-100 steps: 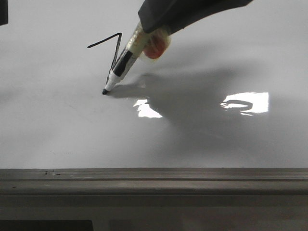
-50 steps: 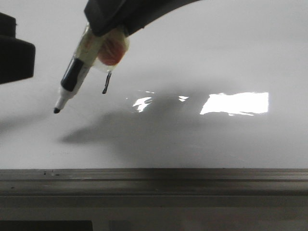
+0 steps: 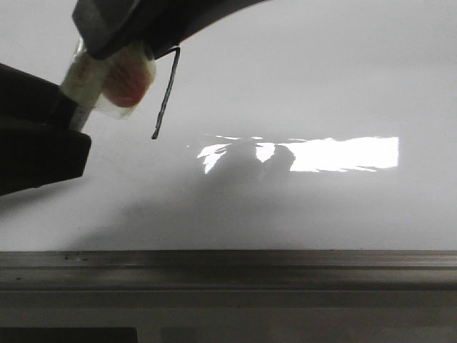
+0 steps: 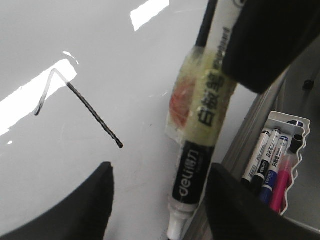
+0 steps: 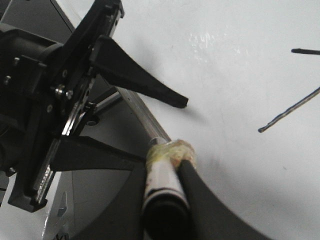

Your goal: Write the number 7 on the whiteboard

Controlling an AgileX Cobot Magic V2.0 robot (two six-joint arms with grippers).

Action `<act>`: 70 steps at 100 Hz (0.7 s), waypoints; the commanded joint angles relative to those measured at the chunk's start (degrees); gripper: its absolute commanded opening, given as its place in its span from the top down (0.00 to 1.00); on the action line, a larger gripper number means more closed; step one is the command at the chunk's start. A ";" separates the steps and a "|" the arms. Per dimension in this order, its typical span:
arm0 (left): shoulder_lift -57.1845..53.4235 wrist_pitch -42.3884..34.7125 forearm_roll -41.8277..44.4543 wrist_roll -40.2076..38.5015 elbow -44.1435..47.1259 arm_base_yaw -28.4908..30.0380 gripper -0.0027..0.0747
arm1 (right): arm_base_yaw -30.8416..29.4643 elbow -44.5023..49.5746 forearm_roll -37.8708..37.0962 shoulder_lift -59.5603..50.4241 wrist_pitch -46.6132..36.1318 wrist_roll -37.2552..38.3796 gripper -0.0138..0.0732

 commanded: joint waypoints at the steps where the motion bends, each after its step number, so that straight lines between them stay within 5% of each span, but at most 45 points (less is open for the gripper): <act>1: 0.47 -4.51 -0.54 -0.56 -1.63 -0.44 0.65 | 0.07 -2.16 0.49 -1.02 -4.21 -0.65 0.93; 12: 0.76 -4.51 -0.54 -0.56 -1.63 -0.44 0.99 | 0.07 -2.16 0.49 -1.02 -4.21 -0.65 0.93; 37: 0.76 -4.64 -0.43 -0.56 -1.63 -0.44 0.99 | 0.07 -2.16 0.49 -1.02 -4.23 -0.65 0.89; 44: 0.76 -4.64 -0.43 -0.56 -1.63 -0.44 0.99 | 0.07 -2.16 0.49 -1.02 -4.23 -0.65 0.77; 57: 0.76 -4.64 -0.94 -0.56 -1.63 -0.44 0.99 | -0.16 -2.16 0.00 -1.02 -4.35 -0.65 0.36; 70: 0.76 -3.88 -11.09 -0.56 -1.63 -0.44 0.99 | -0.69 -2.16 -1.16 -1.02 -4.35 -0.65 0.29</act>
